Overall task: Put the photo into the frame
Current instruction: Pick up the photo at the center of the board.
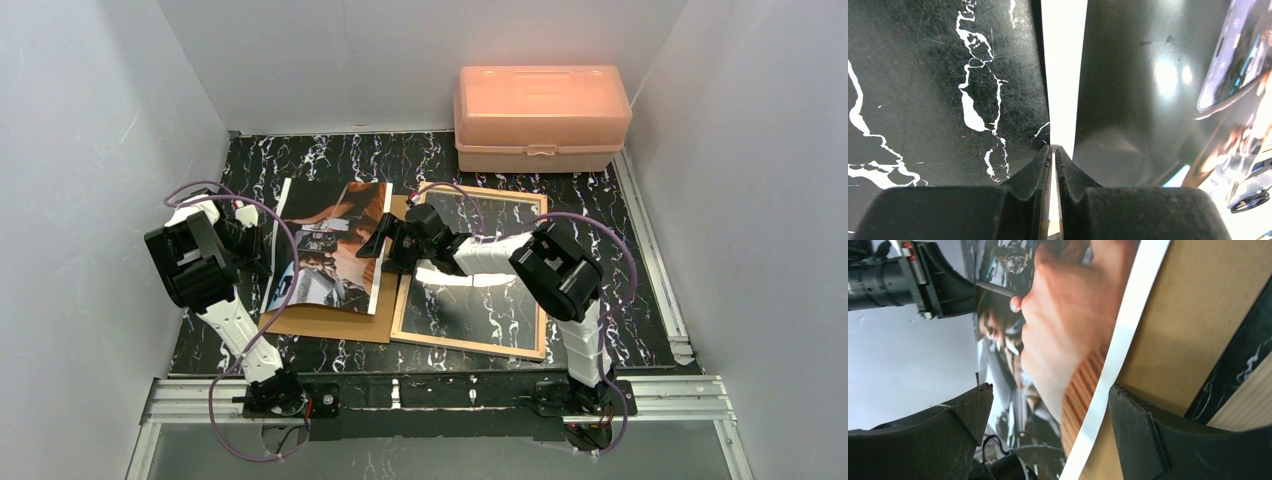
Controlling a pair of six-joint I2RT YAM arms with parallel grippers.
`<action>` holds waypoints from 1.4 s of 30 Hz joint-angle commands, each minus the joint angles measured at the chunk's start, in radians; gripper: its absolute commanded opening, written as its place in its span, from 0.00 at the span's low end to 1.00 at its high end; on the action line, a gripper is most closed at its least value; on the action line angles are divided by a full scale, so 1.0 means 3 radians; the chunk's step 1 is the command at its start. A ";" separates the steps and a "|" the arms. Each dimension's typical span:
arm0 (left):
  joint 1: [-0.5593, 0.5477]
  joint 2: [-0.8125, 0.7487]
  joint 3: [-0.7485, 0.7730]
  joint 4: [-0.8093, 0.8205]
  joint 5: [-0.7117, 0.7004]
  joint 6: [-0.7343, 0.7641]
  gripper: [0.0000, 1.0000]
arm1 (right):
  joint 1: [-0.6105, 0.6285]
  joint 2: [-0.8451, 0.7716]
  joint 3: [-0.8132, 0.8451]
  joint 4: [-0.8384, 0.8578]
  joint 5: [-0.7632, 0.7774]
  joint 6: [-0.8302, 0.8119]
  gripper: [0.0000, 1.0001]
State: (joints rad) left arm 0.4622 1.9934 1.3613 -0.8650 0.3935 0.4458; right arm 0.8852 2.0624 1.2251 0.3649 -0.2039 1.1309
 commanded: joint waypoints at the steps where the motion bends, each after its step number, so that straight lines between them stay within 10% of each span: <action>1: -0.0058 0.0054 -0.0141 0.0000 0.0015 0.0054 0.06 | 0.0030 -0.0395 -0.0159 0.0412 -0.0077 0.0183 0.92; 20: -0.0058 0.0023 -0.0133 -0.0097 0.0077 0.0091 0.05 | 0.0126 -0.0518 -0.0394 0.1056 -0.0091 0.0470 0.89; 35: -0.0061 -0.0100 0.0030 -0.0345 0.0237 0.0148 0.10 | 0.0127 -0.0642 -0.0213 0.0073 0.0050 -0.0012 0.13; 42: -0.0076 -0.0774 0.0599 -0.0947 0.0920 0.0507 0.40 | 0.0125 -0.0723 0.0109 -0.0192 0.0096 -0.0082 0.01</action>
State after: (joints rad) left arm 0.4484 1.9697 1.4277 -1.0039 0.4873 0.5026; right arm 0.9195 1.9038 1.1557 0.3500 -0.1898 1.1427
